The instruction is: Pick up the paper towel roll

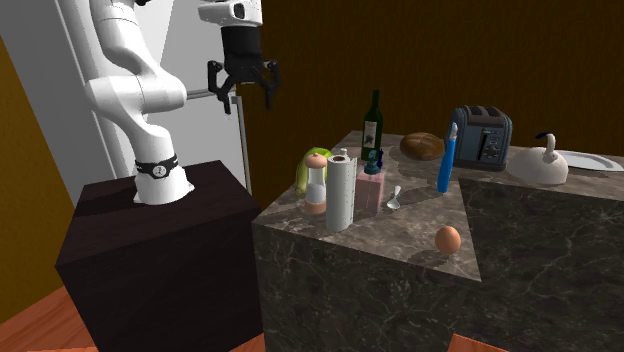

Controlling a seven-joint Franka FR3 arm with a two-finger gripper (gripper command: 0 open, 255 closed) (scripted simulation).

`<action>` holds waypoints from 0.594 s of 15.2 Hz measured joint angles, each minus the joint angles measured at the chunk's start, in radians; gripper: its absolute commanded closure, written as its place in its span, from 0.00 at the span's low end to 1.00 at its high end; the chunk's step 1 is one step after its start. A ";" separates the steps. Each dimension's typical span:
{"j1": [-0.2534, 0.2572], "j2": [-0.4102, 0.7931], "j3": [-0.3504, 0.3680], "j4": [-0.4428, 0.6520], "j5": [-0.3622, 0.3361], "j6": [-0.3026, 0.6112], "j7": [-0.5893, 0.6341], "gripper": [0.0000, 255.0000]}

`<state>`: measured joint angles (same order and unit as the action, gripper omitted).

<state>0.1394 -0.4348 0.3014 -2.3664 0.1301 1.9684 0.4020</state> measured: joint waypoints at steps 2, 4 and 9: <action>0.009 0.063 0.034 0.031 -0.001 0.034 0.032 0.00; 0.018 0.119 0.065 0.053 -0.006 0.068 0.062 0.00; 0.035 0.288 0.138 0.127 -0.051 0.158 0.147 0.00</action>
<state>0.1749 -0.1469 0.4394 -2.2391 0.0796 2.1261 0.5486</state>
